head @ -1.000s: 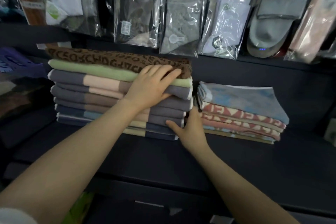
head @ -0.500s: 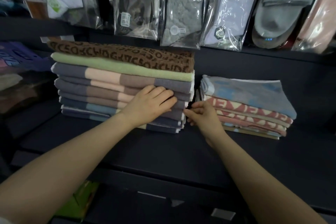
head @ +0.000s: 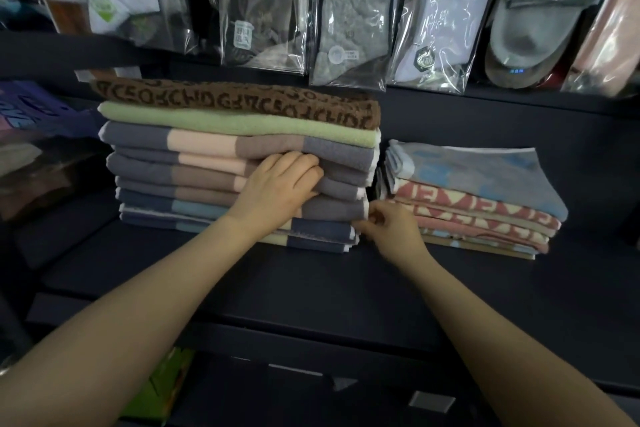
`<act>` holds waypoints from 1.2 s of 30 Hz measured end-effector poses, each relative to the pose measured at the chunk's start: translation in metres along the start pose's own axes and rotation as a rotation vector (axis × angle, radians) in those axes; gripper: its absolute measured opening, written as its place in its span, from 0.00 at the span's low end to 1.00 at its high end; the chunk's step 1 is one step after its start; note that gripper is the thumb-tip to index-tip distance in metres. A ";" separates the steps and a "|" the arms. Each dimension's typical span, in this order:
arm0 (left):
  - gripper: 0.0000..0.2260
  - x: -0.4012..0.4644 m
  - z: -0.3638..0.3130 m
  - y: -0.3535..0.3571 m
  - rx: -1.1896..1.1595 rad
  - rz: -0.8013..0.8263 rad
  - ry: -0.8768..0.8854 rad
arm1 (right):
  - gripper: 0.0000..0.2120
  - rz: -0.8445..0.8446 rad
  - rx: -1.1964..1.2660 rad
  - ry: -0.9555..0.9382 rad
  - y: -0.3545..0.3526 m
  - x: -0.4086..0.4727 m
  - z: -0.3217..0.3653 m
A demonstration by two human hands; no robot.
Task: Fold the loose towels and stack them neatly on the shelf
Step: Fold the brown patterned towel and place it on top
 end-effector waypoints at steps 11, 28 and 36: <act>0.11 -0.045 0.030 -0.004 0.129 -0.013 -0.055 | 0.16 -0.440 -0.927 -0.446 0.020 -0.033 0.079; 0.08 -0.070 0.073 -0.016 -0.003 -0.043 -0.192 | 0.24 -0.354 -0.794 -0.235 0.022 -0.007 0.079; 0.09 -0.045 0.080 -0.029 0.095 -0.047 -0.135 | 0.18 -0.476 -1.011 -0.214 0.025 -0.001 0.081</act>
Point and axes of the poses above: each hand's wrist, its own x-axis towards the middle knuckle, its own y-axis out of the palm, z = x × y, the point moved 6 cm from there along x, towards the middle knuckle, and after that the axes turned 15 degrees about z, right-handed, at the moved point
